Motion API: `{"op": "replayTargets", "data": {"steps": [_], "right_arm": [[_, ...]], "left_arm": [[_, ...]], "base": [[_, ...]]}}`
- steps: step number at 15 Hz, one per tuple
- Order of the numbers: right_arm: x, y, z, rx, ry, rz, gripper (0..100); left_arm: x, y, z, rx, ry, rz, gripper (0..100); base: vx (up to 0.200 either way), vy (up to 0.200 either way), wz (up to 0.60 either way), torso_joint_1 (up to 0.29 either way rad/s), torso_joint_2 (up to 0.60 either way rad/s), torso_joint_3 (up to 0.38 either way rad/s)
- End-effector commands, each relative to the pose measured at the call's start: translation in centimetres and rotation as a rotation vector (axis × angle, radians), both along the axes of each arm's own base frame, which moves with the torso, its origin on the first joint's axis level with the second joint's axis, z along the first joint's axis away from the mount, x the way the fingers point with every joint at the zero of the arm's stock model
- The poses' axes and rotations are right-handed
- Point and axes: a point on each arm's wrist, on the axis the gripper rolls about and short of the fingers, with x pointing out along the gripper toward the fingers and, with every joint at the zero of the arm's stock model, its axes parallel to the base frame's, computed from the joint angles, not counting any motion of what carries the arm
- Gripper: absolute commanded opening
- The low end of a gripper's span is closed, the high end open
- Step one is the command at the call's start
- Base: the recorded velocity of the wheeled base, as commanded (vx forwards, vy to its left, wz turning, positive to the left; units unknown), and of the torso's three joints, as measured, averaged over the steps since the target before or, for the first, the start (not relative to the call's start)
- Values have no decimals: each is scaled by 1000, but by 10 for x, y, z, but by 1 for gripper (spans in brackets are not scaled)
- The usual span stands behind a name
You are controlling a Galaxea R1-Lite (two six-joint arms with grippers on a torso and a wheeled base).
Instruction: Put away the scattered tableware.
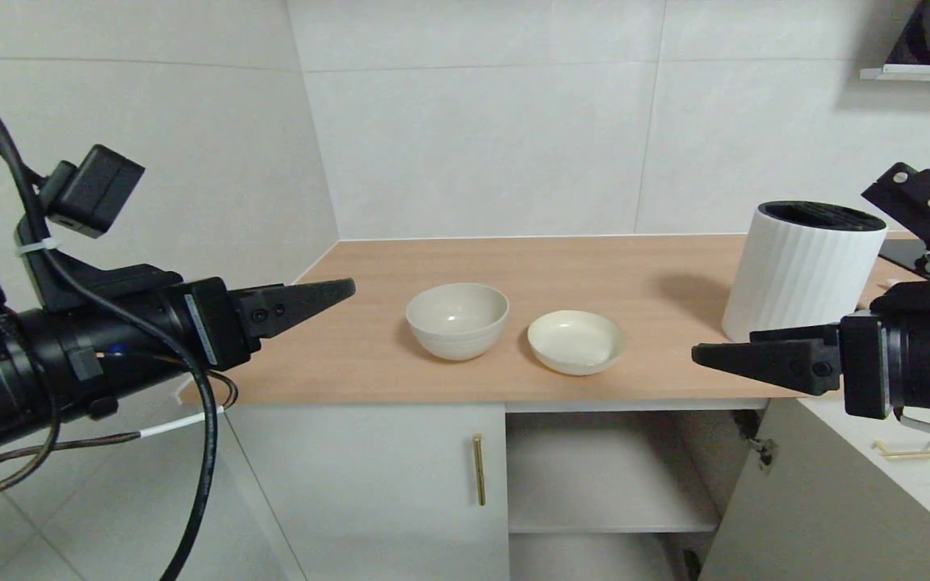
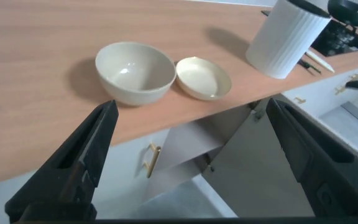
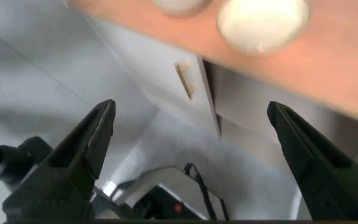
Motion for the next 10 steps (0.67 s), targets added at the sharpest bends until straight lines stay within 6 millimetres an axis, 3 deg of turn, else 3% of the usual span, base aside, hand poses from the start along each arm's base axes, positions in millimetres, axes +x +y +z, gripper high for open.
{"op": "replayTargets", "data": {"steps": [1,3,6,10], "right_arm": [[6,0,-3,-7,10,-15,100],[21,2,-7,-19,-8,-33,100],[59,14,-16,-19,0,-70,100],[92,28,-31,-16,81,-227,100]], "left_arm": [[11,-2,-9,14,40,7,100],[20,-5,-14,22,68,12,100],[51,-8,-5,27,113,54,100],[64,-9,-1,37,368,108,100]], "base": [[0,0,0,232,-496,-290],[0,0,0,117,-259,-137],[0,0,0,24,-52,-31],[0,0,0,0,0,0]]}}
